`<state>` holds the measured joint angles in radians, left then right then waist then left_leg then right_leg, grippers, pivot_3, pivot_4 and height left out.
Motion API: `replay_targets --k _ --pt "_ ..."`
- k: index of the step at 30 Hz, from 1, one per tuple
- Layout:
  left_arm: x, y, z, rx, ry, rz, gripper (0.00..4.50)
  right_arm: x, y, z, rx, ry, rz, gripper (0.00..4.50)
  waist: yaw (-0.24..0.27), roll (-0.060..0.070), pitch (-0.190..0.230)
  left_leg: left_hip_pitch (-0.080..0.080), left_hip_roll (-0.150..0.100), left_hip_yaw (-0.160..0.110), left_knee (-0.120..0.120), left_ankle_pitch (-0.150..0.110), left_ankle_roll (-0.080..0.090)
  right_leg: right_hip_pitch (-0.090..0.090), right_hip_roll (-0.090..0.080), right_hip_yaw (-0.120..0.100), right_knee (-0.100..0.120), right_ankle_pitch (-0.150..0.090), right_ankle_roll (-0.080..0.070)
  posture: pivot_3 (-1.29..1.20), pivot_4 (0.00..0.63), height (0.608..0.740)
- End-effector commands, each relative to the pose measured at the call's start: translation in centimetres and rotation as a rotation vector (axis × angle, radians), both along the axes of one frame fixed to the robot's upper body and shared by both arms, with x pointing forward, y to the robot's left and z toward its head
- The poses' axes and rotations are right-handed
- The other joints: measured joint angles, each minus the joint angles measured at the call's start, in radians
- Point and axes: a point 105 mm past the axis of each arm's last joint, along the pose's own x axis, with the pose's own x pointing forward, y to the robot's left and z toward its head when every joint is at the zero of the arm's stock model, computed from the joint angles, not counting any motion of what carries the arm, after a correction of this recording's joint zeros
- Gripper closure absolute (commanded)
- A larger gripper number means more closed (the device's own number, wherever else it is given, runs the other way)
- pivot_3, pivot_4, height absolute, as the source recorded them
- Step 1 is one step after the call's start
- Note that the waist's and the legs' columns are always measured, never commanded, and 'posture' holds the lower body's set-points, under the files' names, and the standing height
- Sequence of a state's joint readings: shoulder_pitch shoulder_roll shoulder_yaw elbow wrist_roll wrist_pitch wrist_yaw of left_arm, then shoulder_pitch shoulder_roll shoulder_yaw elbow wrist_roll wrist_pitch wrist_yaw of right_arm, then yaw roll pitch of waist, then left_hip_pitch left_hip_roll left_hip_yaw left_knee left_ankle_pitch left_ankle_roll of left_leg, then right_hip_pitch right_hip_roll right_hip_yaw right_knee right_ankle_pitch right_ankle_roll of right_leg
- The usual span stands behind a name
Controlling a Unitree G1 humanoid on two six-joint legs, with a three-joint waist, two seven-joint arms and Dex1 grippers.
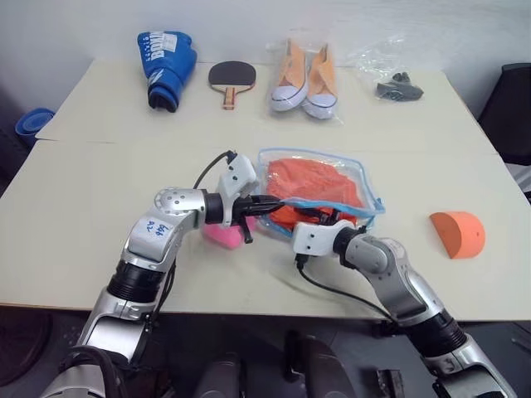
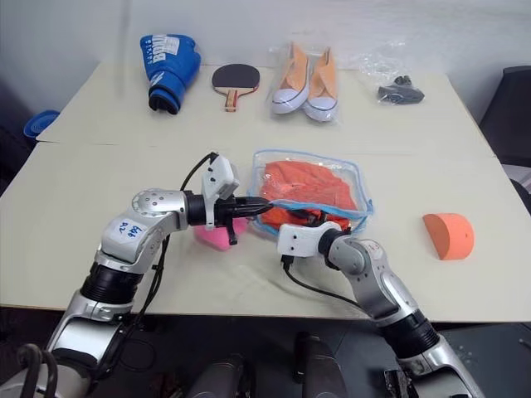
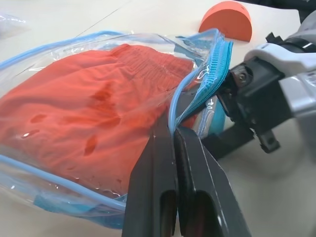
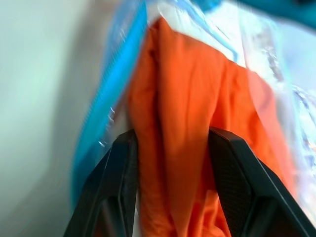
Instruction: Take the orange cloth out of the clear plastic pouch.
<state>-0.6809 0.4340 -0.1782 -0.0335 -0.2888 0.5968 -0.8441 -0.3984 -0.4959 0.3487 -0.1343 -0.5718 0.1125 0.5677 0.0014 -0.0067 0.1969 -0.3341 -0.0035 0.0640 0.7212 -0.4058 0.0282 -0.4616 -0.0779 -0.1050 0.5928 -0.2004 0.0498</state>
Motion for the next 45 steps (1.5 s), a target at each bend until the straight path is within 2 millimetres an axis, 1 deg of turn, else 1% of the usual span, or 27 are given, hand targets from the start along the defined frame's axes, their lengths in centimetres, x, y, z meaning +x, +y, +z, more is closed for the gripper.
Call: replay_targets --k 1,4,9,12,15,16,17,22,24,26,28,29,33,37,40,43,45 --pt "-0.2 -0.5 1.4 -0.013 -0.061 -0.031 4.50 0.8 -2.6 -1.1 -0.066 0.007 -0.122 2.31 0.000 0.000 0.000 0.000 0.000 0.000 0.000 0.000 0.000 0.000 0.000 0.000 0.000 0.000 0.000 0.00 0.150 0.740" --pt "-0.2 -0.4 1.4 -0.013 -0.063 -0.028 4.50 1.1 -3.7 -1.0 -0.086 -0.006 -0.173 2.31 0.001 0.000 0.000 0.000 0.000 0.000 0.000 0.000 0.000 0.000 0.000 0.000 0.000 0.000 0.000 0.00 0.150 0.740" --pt "-0.1 -0.4 1.3 -0.013 -0.063 -0.027 4.50 0.7 -3.7 -2.0 -0.082 0.031 -0.180 2.31 0.002 0.000 0.000 0.000 0.000 0.000 0.000 0.000 0.000 0.000 0.000 0.000 0.000 0.000 0.000 0.00 0.150 0.740" --pt "-0.1 -0.5 1.3 -0.011 -0.063 -0.029 4.50 0.6 -3.1 -2.1 -0.044 0.038 -0.172 2.91 0.002 0.000 0.000 0.000 0.000 0.000 0.000 0.000 0.000 0.001 0.000 0.000 0.000 0.000 0.000 0.00 0.150 0.740" --pt "-0.1 -0.5 1.3 -0.010 -0.063 -0.030 4.50 0.7 -2.9 -2.2 -0.041 0.034 -0.167 3.88 0.000 0.000 0.000 0.000 0.000 0.000 0.000 0.000 0.000 0.001 0.000 0.000 0.000 0.000 0.000 0.00 0.150 0.740" --pt "-0.1 -0.5 1.3 -0.009 -0.063 -0.030 4.50 0.7 -2.8 -2.2 -0.041 0.031 -0.164 4.34 0.000 0.000 0.000 0.000 0.000 0.000 0.000 0.000 0.000 0.001 0.000 0.000 0.000 0.000 0.000 0.00 0.150 0.740" --pt "-0.1 -0.5 1.2 -0.008 -0.063 -0.030 4.50 0.7 -2.8 -2.2 -0.041 0.030 -0.162 4.43 0.000 0.000 0.000 0.000 0.000 0.000 0.000 0.000 0.000 0.001 0.000 0.000 0.000 0.000 0.000 0.00 0.150 0.740" --pt "0.0 -0.5 1.1 -0.004 -0.063 -0.027 4.50 0.4 -2.8 -2.3 -0.073 0.017 -0.135 4.43 0.000 0.000 0.000 0.001 0.000 0.000 0.000 0.000 0.000 0.001 0.000 0.000 0.000 0.000 0.000 0.00 0.150 0.740" --pt "0.2 -0.5 0.9 0.000 -0.065 -0.019 4.50 -0.3 -2.2 -2.0 -0.076 0.003 -0.077 4.43 0.001 0.000 0.000 0.000 0.000 0.000 0.000 0.000 0.000 0.001 0.000 0.000 0.000 0.000 0.000 0.00 0.150 0.740" --pt "0.7 -0.5 0.6 0.011 -0.078 0.013 4.50 -2.3 -0.2 -1.7 -0.101 -0.016 0.098 4.43 0.004 0.000 0.000 0.000 0.000 0.000 0.000 0.000 0.000 0.001 0.000 0.000 0.000 0.000 0.000 0.00 0.150 0.740" --pt "1.4 -0.6 0.5 0.013 -0.080 0.048 4.50 -3.9 0.6 -1.6 -0.150 -0.050 0.216 4.43 0.004 0.000 0.000 0.000 0.000 -0.001 0.000 0.000 0.000 0.000 0.000 0.000 -0.001 0.000 0.000 0.00 0.150 0.740" --pt "1.9 -0.7 0.6 0.008 -0.084 0.073 4.50 -4.5 0.6 -1.5 -0.162 -0.058 0.252 4.43 0.003 0.000 0.000 0.000 0.000 0.000 -0.001 0.000 0.000 0.000 0.000 0.000 -0.001 0.000 0.000 0.00 0.150 0.740" --pt "4.2 -0.7 1.1 0.012 -0.119 0.163 4.50 -6.0 0.0 -0.5 -0.183 -0.085 0.348 4.43 0.009 0.000 0.000 0.000 0.000 0.000 0.000 0.000 0.000 0.001 0.002 -0.001 -0.001 0.000 0.000 0.00 0.150 0.740" --pt "5.7 0.3 0.6 0.107 -0.208 0.212 4.50 -7.0 -1.1 0.7 -0.212 -0.102 0.394 4.43 0.012 0.000 0.000 0.001 0.000 0.001 -0.001 0.000 0.000 0.000 0.001 0.000 -0.001 0.000 0.000 0.00 0.150 0.740" --pt "7.0 1.9 0.1 0.201 -0.292 0.257 4.50 -8.7 -2.2 0.5 -0.239 -0.055 0.446 4.43 0.015 0.000 0.000 0.001 0.000 0.001 -0.001 0.000 0.000 0.000 0.001 0.000 -0.001 0.000 0.000 0.00 0.150 0.740" --pt "8.6 4.4 -0.1 0.276 -0.345 0.335 4.50 -10.3 -4.2 -0.4 -0.277 0.024 0.461 4.43 0.022 0.000 0.000 0.001 0.000 0.001 -0.001 0.000 0.000 0.000 0.001 -0.001 -0.001 0.000 0.000 0.00 0.150 0.740" --pt "9.3 5.5 0.1 0.289 -0.352 0.369 4.50 -10.8 -5.4 -0.9 -0.306 0.056 0.453 4.43 0.023 0.000 0.000 0.001 0.000 0.001 -0.001 0.000 0.000 0.001 0.001 -0.001 -0.001 0.000 0.000 0.00 0.150 0.740"
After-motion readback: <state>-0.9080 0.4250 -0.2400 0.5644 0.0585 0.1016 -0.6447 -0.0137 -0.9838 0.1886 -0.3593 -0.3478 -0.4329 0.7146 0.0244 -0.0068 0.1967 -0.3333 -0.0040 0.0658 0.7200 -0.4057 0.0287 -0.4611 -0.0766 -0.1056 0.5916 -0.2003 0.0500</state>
